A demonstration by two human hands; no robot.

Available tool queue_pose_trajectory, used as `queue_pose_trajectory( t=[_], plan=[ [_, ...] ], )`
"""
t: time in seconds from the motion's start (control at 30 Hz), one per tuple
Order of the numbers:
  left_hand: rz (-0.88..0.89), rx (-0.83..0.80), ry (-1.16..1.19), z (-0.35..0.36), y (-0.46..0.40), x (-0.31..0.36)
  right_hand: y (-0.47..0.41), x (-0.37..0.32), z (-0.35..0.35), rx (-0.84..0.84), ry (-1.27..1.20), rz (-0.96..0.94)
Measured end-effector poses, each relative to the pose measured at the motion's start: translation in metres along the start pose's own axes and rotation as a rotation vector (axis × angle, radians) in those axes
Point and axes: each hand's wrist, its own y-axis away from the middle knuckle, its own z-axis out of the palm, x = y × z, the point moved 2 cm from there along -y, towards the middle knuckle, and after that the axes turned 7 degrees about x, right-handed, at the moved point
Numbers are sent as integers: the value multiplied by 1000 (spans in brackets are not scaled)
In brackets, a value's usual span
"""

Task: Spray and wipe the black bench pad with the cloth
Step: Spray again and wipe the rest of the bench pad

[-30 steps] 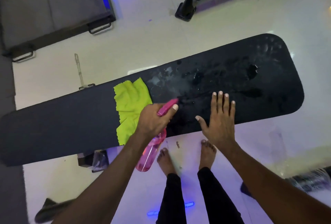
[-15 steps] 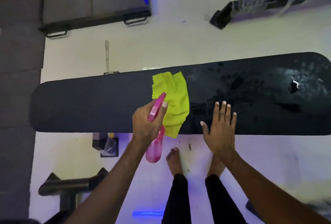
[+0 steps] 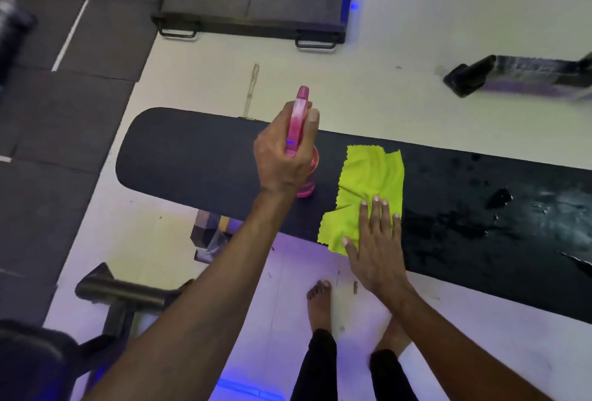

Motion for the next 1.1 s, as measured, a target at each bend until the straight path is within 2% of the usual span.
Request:
queue_pose_trajectory(
  t=[0.17,0.3,0.4,0.5,0.63,0.73,0.9,1.0,1.1],
  plan=[
    [6,-115,-14,-8,8,-9,2,-2,3,-4,61,-1],
    [50,-220,-28,-17,9,-7,0,-5,-9,-5,-29,24],
    [-14,-279,-45,-25,17,-17,2,-3,-24,223,-153,146],
    [-68,-228,-75,-38,33,-33,6,2,-31,403,-195,290],
    [-118,-106,-111,-55,80,-54,9,12,-28,308,-298,529],
    [-161,-102,-158,-59,119,-65,8,15,-22,261,-370,659],
    [-139,-328,-222,-31,155,-68,2,23,-16,149,-482,817],
    [-61,-472,-234,0,159,-57,-3,30,-18,49,-518,774],
    [30,-592,-279,35,144,-44,-1,44,-23,98,-695,741]
  ],
)
